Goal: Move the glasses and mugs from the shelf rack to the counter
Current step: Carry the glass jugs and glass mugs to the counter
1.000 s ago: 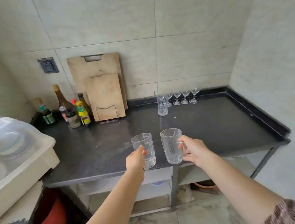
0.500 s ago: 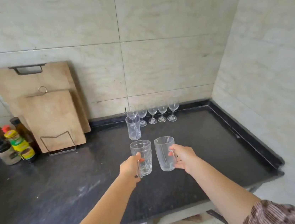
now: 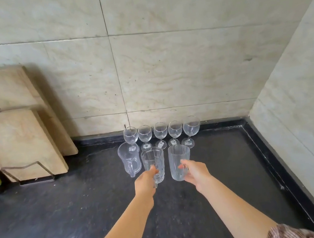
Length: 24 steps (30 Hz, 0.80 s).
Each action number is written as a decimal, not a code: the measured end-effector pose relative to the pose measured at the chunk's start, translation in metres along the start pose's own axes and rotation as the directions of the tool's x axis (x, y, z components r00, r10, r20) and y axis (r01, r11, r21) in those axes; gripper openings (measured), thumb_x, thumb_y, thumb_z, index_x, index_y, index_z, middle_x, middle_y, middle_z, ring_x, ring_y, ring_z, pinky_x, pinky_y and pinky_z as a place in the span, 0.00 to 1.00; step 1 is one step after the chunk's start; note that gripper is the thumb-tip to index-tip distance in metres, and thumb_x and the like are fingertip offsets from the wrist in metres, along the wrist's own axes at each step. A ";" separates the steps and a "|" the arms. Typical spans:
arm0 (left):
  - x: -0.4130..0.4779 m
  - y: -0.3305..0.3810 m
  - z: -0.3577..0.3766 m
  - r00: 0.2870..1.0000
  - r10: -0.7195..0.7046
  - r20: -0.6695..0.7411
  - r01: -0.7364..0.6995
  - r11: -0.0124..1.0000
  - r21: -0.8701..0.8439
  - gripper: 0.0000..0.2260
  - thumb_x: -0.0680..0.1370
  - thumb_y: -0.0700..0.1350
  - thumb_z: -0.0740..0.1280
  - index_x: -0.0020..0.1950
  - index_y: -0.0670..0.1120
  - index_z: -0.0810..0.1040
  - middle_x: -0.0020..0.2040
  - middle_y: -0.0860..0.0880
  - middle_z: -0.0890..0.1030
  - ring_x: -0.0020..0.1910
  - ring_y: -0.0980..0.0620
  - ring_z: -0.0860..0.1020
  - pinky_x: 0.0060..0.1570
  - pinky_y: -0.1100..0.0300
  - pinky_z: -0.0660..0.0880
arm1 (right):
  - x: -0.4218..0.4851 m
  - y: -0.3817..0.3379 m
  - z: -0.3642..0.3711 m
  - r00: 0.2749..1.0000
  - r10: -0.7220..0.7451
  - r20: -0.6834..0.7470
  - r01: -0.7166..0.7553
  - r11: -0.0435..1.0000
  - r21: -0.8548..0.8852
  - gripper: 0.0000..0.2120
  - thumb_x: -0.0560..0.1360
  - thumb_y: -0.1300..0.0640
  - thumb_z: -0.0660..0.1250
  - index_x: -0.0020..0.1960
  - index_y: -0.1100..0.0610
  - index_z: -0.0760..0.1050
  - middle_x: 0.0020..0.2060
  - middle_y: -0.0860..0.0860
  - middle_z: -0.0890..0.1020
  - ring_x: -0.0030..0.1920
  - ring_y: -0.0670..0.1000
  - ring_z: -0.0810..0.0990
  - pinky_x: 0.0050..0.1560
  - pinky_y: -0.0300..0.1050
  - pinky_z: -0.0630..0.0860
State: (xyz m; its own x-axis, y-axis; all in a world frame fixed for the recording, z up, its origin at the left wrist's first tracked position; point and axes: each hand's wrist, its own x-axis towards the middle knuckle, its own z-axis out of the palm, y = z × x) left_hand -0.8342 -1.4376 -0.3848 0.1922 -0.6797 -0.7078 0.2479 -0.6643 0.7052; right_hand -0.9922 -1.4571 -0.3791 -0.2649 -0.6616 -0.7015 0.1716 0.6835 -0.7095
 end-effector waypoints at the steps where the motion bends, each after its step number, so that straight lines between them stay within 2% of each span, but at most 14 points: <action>1: 0.006 0.000 0.004 1.000 0.013 -0.001 -0.013 1.000 -0.009 0.10 0.75 0.53 0.67 0.44 0.47 0.82 0.38 0.51 0.73 0.37 0.54 0.70 0.51 0.54 0.70 | 0.008 -0.002 0.002 1.000 0.010 0.003 -0.010 1.000 0.008 0.09 0.75 0.55 0.69 0.42 0.60 0.81 0.55 0.56 0.79 0.57 0.57 0.79 0.48 0.45 0.77; 5: 0.027 -0.002 0.019 0.997 0.069 -0.023 -0.070 0.997 -0.022 0.09 0.75 0.52 0.66 0.43 0.50 0.83 0.43 0.49 0.77 0.46 0.51 0.74 0.57 0.52 0.70 | 0.033 -0.002 0.013 1.000 0.010 0.003 -0.010 0.997 0.081 0.09 0.75 0.56 0.71 0.48 0.62 0.81 0.49 0.54 0.82 0.55 0.56 0.80 0.51 0.45 0.78; 7: 0.035 -0.003 0.023 0.995 0.096 -0.028 -0.097 0.995 -0.030 0.08 0.75 0.52 0.67 0.42 0.51 0.83 0.48 0.47 0.79 0.52 0.49 0.75 0.62 0.51 0.69 | 0.042 -0.002 0.018 1.000 0.007 -0.005 -0.007 0.995 0.095 0.07 0.74 0.56 0.71 0.43 0.59 0.81 0.47 0.53 0.82 0.53 0.55 0.81 0.54 0.46 0.78; 10: 0.045 -0.006 0.025 0.991 0.135 -0.026 -0.136 0.989 -0.050 0.07 0.76 0.51 0.67 0.46 0.50 0.83 0.59 0.44 0.80 0.63 0.45 0.74 0.68 0.48 0.66 | 0.053 0.001 0.024 1.000 0.006 -0.003 -0.006 0.994 0.105 0.08 0.74 0.56 0.72 0.37 0.58 0.81 0.48 0.56 0.83 0.54 0.57 0.81 0.62 0.52 0.76; 14: 0.052 -0.011 0.027 0.982 0.187 0.010 -0.186 0.978 -0.093 0.05 0.77 0.48 0.67 0.44 0.51 0.82 0.67 0.52 0.76 0.64 0.52 0.73 0.70 0.50 0.64 | 0.061 0.006 0.029 1.000 -0.011 0.014 0.009 0.992 0.129 0.07 0.74 0.58 0.72 0.38 0.59 0.82 0.55 0.62 0.79 0.58 0.60 0.79 0.65 0.54 0.73; 17: 0.056 -0.017 0.027 0.975 0.221 0.020 -0.217 0.968 -0.129 0.05 0.76 0.47 0.68 0.43 0.51 0.83 0.73 0.52 0.67 0.68 0.53 0.69 0.71 0.49 0.62 | 0.065 0.011 0.030 0.998 -0.026 0.058 0.018 0.990 0.136 0.05 0.74 0.58 0.72 0.42 0.59 0.82 0.55 0.58 0.82 0.55 0.53 0.81 0.64 0.49 0.73; 21: 0.059 -0.025 0.026 0.965 0.260 0.040 -0.252 0.958 -0.140 0.06 0.76 0.46 0.68 0.42 0.51 0.84 0.75 0.50 0.64 0.74 0.53 0.63 0.71 0.52 0.62 | 0.066 0.015 0.029 0.993 -0.044 0.107 0.036 0.996 0.077 0.05 0.75 0.57 0.71 0.41 0.54 0.82 0.56 0.55 0.81 0.56 0.51 0.78 0.67 0.49 0.70; 24: 0.062 -0.028 0.025 0.964 0.263 0.034 -0.256 0.956 -0.145 0.07 0.77 0.45 0.67 0.43 0.52 0.84 0.75 0.51 0.65 0.73 0.53 0.63 0.72 0.51 0.61 | 0.067 0.017 0.024 0.994 -0.046 0.098 0.042 0.998 0.047 0.04 0.75 0.57 0.70 0.42 0.53 0.83 0.59 0.55 0.81 0.61 0.53 0.77 0.70 0.51 0.67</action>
State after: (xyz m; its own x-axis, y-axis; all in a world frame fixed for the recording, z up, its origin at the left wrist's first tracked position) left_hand -0.8531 -1.4691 -0.4476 0.2184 -0.8408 -0.4954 0.3254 -0.4158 0.8492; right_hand -0.9840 -1.4974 -0.4403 -0.1783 -0.7195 -0.6712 0.2047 0.6401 -0.7405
